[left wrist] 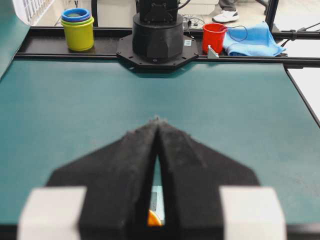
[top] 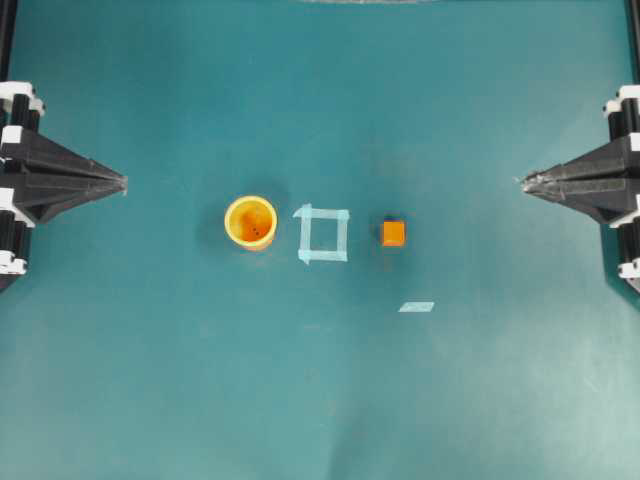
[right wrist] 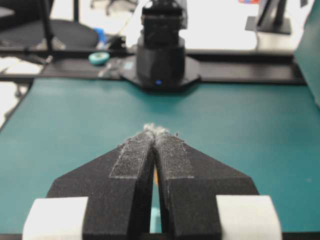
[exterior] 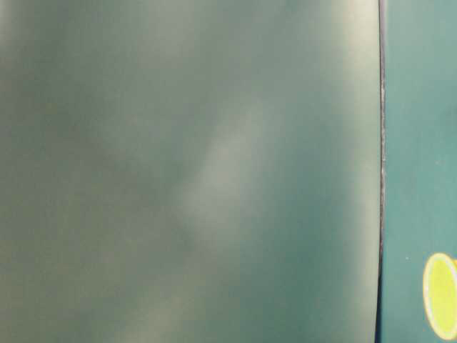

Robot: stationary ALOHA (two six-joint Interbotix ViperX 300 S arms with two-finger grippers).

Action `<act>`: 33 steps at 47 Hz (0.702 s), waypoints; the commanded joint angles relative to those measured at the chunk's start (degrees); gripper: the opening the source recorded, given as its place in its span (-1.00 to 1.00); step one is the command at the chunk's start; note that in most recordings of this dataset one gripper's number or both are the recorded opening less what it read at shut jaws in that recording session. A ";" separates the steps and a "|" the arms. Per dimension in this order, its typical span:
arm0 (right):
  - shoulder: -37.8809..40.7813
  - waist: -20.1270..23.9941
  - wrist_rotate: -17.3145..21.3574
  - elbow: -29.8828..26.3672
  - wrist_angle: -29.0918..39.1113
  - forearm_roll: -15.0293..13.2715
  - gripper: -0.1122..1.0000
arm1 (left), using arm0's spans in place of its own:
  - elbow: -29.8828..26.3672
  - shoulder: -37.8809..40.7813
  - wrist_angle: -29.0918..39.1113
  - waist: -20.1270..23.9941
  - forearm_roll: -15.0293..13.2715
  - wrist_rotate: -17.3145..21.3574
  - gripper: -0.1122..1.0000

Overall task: Move the cup forward with left arm.
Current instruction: 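Open the left gripper wide while holding position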

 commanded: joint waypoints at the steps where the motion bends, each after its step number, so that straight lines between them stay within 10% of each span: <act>1: 0.35 0.09 -0.44 -1.14 -0.53 -0.26 -0.81 | -0.62 -0.18 0.79 -0.09 0.97 1.85 -0.81; 33: 0.62 -0.09 -0.35 -2.29 -0.35 -1.14 -0.80 | -0.88 -1.32 8.09 0.62 0.97 7.12 -0.70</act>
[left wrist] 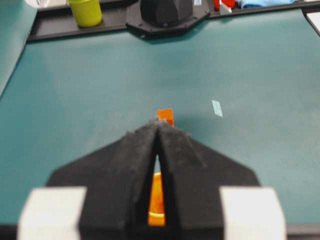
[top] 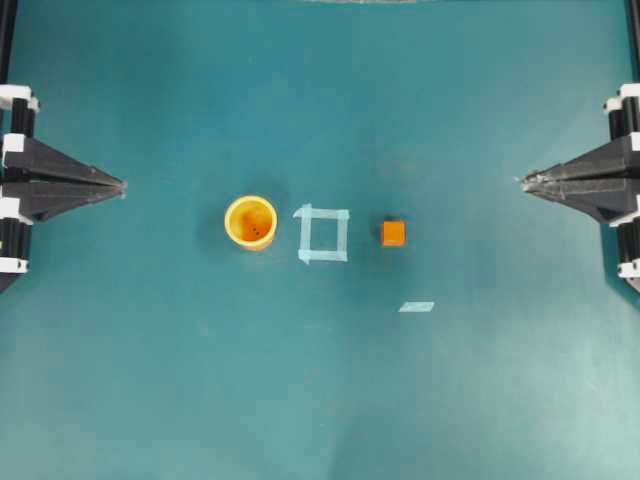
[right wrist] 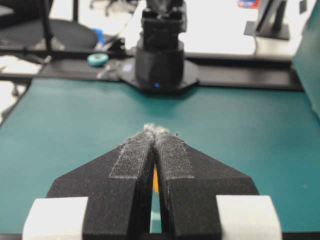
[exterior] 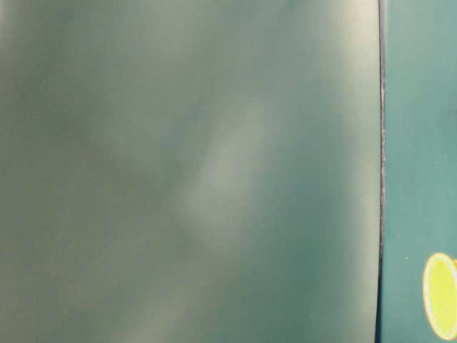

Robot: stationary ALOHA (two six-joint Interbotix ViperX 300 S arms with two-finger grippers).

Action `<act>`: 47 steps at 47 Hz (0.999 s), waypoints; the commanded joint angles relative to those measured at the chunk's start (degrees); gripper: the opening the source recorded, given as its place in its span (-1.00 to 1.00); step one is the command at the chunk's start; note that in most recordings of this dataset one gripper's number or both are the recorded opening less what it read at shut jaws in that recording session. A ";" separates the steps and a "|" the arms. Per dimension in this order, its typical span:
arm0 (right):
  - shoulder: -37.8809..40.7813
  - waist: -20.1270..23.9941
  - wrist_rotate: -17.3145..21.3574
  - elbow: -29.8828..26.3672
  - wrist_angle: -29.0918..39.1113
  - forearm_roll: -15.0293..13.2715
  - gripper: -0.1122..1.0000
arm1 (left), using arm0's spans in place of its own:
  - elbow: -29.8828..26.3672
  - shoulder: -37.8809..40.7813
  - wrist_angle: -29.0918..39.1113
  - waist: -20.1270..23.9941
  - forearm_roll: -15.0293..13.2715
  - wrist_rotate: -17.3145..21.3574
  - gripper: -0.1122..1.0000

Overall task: Move the cup forward with left arm.
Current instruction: 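Open the left gripper wide while holding position, then move the open left gripper rightward toward the orange cup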

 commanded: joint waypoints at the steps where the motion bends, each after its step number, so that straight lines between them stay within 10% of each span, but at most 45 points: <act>1: 0.35 -0.09 0.00 -1.76 -0.35 0.00 -0.80 | -0.79 0.18 0.09 0.26 0.18 -0.44 -0.66; 16: 0.35 -0.44 0.00 -2.11 -0.09 -0.09 -0.80 | -0.79 0.26 1.32 0.97 -0.09 -0.88 0.54; 47: 0.26 -0.53 0.00 -2.72 1.93 0.00 -0.80 | -0.79 20.83 -5.62 3.34 -0.18 -1.41 0.66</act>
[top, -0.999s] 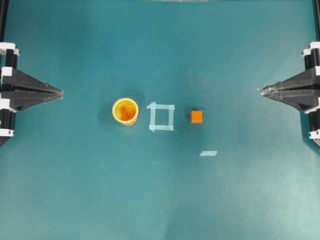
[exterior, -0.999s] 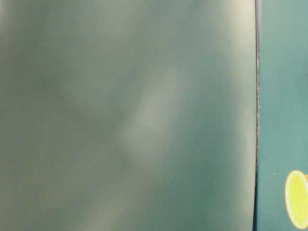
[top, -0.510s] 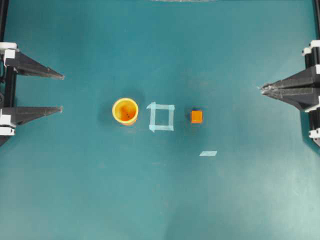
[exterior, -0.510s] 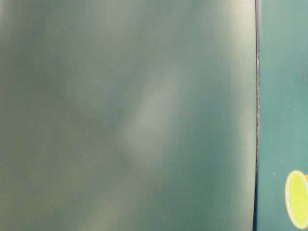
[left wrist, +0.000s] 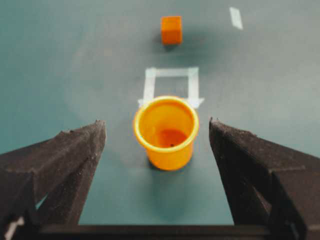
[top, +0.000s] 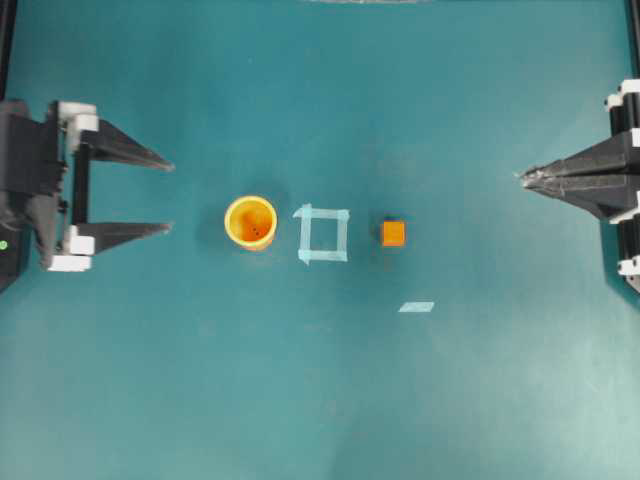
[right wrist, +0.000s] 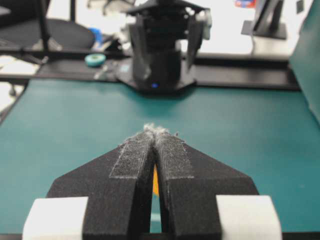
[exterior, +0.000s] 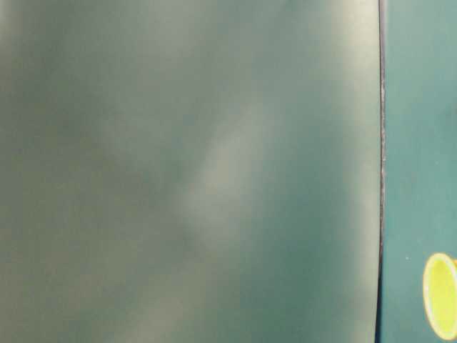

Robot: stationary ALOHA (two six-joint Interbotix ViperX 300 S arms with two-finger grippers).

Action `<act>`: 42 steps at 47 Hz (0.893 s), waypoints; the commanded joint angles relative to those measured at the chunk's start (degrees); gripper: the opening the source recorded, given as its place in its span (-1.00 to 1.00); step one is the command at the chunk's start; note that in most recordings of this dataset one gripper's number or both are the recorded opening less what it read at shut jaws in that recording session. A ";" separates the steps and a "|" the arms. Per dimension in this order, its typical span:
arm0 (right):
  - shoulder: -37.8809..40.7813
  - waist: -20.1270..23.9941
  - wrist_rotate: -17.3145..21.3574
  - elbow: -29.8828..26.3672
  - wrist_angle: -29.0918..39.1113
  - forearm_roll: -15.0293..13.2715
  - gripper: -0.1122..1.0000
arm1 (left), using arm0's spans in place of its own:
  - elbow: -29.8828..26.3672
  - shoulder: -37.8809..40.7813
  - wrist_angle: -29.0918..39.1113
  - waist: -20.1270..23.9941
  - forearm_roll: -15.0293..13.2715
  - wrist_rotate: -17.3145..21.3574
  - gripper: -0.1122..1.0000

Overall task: Move the cup forward with left arm.
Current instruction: 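Move the open left gripper rightward toward the orange cup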

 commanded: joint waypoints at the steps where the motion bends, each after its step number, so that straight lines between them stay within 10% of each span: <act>1: 0.18 0.00 0.00 -1.85 0.44 -0.09 -0.80 | -1.14 3.08 -2.55 0.44 -0.09 -0.09 0.67; 42: -0.44 -0.09 -0.09 -2.37 1.23 -0.09 -0.80 | 0.53 27.60 -23.12 0.62 -0.35 -4.13 0.67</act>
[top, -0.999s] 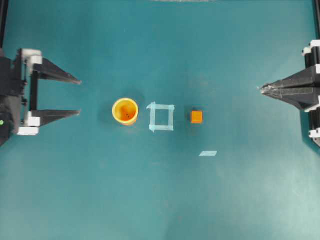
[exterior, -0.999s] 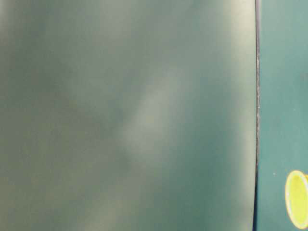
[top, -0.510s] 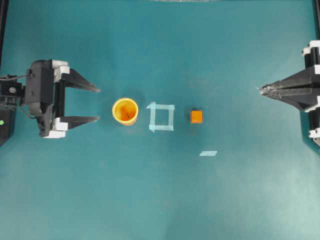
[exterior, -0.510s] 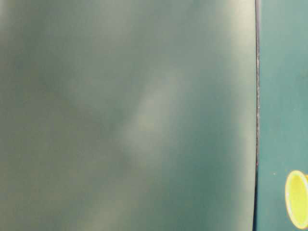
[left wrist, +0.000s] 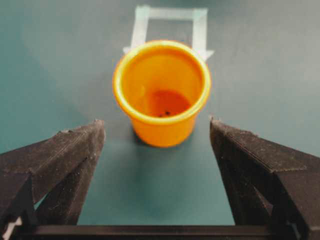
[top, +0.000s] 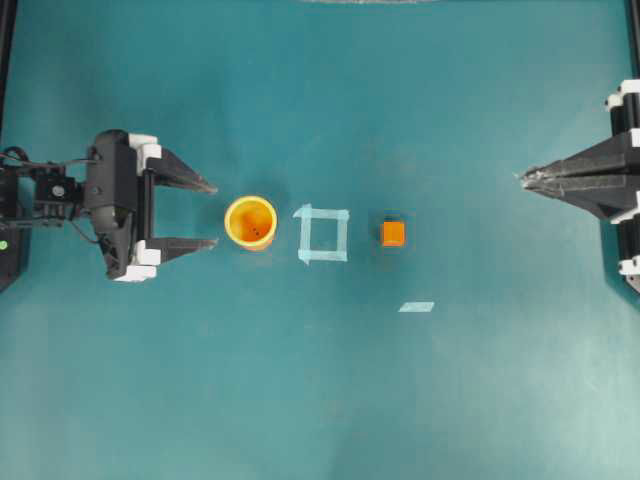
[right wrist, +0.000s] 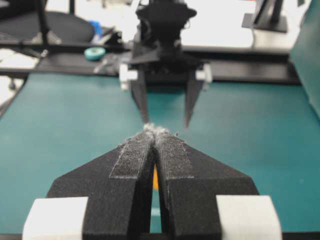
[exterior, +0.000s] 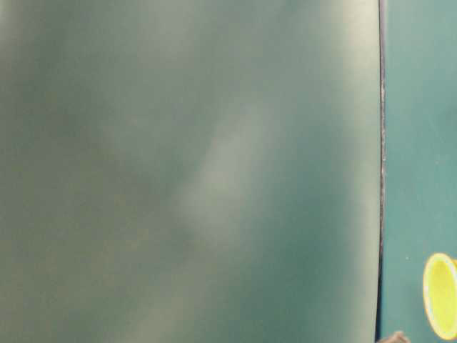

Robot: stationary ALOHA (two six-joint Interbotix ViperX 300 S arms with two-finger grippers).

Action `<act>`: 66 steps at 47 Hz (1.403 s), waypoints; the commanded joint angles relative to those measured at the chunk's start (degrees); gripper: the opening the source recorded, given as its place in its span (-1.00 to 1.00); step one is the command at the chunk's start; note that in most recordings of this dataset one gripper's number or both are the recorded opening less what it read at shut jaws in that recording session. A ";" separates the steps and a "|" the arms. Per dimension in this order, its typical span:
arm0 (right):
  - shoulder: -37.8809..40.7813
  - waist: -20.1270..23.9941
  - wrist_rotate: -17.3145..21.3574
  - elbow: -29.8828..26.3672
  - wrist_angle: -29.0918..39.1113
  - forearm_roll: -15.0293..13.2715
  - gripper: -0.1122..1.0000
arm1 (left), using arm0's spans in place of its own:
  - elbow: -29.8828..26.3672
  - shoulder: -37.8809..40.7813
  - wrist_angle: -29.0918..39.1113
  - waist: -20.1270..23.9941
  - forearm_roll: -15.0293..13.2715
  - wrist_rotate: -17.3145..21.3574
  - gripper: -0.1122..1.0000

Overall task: Move the cup forward with left arm.
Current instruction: 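Move the open left gripper rightward toward the orange cup, then close the left gripper around the orange cup's base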

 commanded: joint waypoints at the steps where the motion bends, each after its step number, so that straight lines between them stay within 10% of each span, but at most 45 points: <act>1: -0.09 -0.09 -0.09 -1.85 -0.18 -0.09 -0.80 | -0.35 1.41 -2.02 0.18 -0.09 -0.26 0.67; 66: -0.97 -0.09 -0.26 -3.87 2.37 -0.44 -0.80 | -10.28 15.64 -4.92 1.05 -0.09 -0.09 0.67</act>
